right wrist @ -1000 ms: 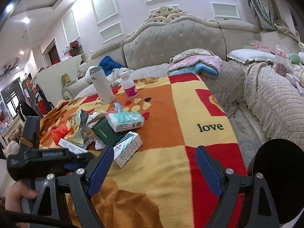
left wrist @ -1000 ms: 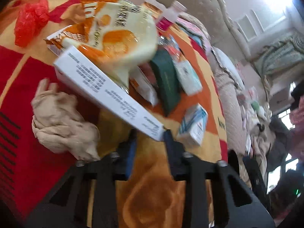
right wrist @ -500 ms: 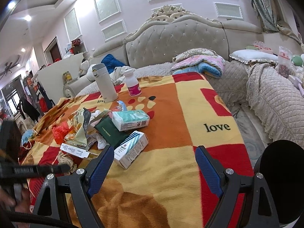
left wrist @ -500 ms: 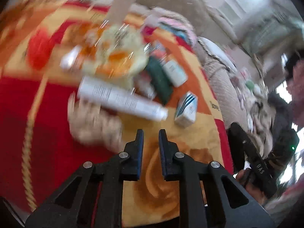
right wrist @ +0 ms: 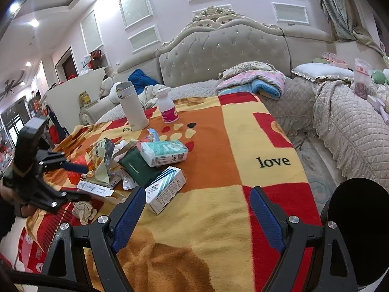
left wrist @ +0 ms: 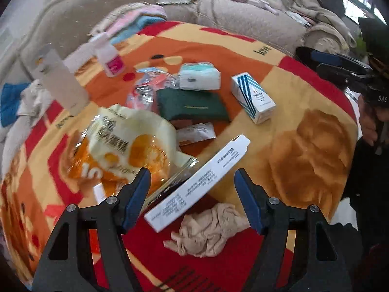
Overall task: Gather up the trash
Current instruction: 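Return the left gripper to the blanket and grasp the white medicine box, then grasp the blue-striped Tobrex eye drop box with the right gripper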
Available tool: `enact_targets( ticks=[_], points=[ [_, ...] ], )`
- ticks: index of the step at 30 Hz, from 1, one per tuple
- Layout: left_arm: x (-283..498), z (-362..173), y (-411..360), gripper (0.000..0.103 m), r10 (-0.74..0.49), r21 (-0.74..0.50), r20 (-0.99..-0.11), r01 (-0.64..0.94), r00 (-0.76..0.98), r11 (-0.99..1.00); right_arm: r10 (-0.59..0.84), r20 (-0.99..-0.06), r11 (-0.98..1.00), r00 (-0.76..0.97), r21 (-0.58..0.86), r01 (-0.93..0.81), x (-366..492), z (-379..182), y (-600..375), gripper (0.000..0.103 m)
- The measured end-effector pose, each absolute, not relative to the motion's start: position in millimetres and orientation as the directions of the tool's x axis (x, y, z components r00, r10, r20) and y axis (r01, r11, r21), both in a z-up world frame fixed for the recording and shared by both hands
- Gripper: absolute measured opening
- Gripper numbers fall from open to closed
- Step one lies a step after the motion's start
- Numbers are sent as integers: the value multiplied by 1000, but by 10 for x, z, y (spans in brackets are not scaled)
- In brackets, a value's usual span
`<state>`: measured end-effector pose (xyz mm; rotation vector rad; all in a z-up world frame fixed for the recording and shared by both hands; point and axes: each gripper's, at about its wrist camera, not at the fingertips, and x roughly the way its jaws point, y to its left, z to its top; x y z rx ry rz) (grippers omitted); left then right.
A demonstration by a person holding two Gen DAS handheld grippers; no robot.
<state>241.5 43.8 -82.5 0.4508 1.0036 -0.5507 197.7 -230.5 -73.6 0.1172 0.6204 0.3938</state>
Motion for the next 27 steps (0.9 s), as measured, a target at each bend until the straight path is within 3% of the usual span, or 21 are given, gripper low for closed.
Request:
enact_targets(
  ticks=[4, 10, 14, 16, 27],
  points=[
    [2416, -994, 340, 70, -172, 136, -911, 666, 375, 733, 388, -548, 921, 741, 213, -325, 1978, -748, -2291, 85],
    [2345, -978, 394, 67, -144, 195, -888, 641, 437, 742, 394, -546, 919, 739, 223, -326, 1997, -760, -2272, 85],
    [2415, -931, 562, 33, -173, 142, -877, 587, 447, 797, 397, -549, 918, 736, 216, -333, 2000, -766, -2248, 85],
    [2386, -862, 617, 26, -212, 103, -865, 574, 455, 813, 397, -547, 917, 737, 216, -334, 1996, -767, -2237, 85],
    [2183, -870, 621, 23, -230, 71, -874, 582, 427, 810, 396, -548, 918, 737, 212, -335, 1988, -769, -2224, 85]
  ],
)
